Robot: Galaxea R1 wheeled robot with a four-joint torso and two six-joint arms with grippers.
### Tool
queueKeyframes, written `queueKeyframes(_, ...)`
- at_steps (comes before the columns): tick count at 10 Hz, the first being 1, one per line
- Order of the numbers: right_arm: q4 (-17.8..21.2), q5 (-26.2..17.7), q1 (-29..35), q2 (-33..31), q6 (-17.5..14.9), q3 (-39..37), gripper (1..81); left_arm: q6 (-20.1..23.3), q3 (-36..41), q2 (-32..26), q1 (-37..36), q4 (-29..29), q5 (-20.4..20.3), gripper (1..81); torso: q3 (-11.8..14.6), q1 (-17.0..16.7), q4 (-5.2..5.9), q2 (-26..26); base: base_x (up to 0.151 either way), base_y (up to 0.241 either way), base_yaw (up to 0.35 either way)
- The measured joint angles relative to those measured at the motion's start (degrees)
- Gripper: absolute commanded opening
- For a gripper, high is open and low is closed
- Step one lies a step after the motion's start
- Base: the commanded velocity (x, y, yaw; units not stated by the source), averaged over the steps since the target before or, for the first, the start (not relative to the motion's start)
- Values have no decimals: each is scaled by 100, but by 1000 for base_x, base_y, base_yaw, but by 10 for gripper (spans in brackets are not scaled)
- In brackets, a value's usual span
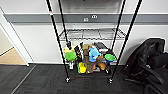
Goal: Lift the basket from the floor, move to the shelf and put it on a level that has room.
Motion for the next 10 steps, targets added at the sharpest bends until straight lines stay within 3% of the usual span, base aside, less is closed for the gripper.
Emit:
queueKeyframes(6,204,-254,183,28,0,-83,811,0,-30,94,-323,-7,-78,811,-66,680,0,-1088,0,0,0)
queueKeyframes(10,265,-262,319,50,2,-94,811,0,-33,130,-463,-5,39,811,-706,1124,0,-1785,0,0,0)
